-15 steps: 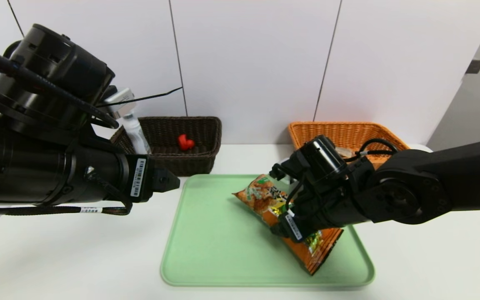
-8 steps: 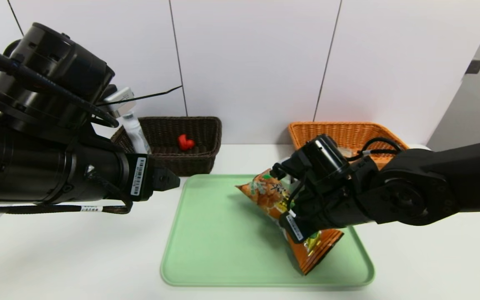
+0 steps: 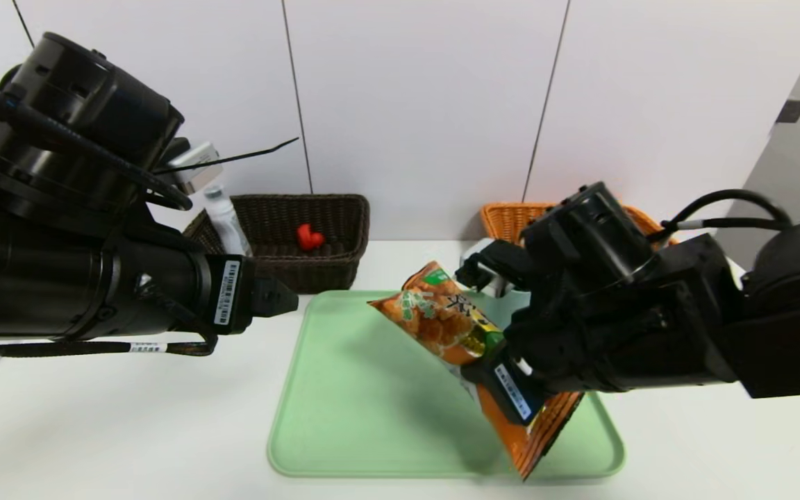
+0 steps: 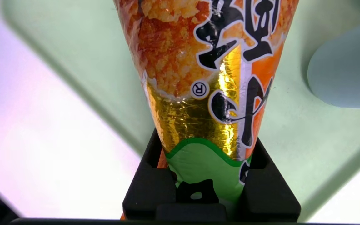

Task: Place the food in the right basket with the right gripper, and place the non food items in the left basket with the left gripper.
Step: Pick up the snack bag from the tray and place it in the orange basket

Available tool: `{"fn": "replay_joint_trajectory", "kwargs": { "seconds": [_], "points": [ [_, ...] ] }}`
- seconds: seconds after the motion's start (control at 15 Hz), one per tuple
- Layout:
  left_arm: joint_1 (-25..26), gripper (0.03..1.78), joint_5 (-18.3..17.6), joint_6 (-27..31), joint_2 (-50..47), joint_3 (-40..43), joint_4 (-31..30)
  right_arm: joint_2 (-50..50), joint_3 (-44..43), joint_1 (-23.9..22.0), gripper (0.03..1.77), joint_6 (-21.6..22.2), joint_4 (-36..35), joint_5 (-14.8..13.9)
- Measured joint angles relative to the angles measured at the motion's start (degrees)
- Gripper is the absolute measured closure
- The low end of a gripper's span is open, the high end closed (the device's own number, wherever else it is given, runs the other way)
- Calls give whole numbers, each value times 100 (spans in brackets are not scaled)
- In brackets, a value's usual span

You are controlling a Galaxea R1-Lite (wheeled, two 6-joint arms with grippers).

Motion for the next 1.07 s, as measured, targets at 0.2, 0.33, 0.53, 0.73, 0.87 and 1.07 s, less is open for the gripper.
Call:
{"fn": "replay_joint_trajectory", "kwargs": {
  "seconds": [0.2, 0.33, 0.53, 0.73, 0.87, 1.07],
  "points": [
    [21, 12, -1, 2, -37, -4, 0, -752, -35, 16, 134, -474, 463, 37],
    [26, 12, 0, 6, -56, -17, 0, -1256, -46, -118, 134, -974, 796, -5],
    [26, 12, -4, 9, -80, -33, -6, -1815, -40, -863, 135, -2186, 969, -126],
    [26, 12, -4, -5, -88, -30, -11, -2072, -24, -1899, 135, -3628, 984, -156],
    [26, 12, -1, -2, -88, -30, -17, -2144, -33, -2577, 135, -4574, 947, -165],
    [30, 12, -1, -9, -80, -28, -17, -2000, -167, -3307, 136, -5486, 870, -168]
  ]
}}
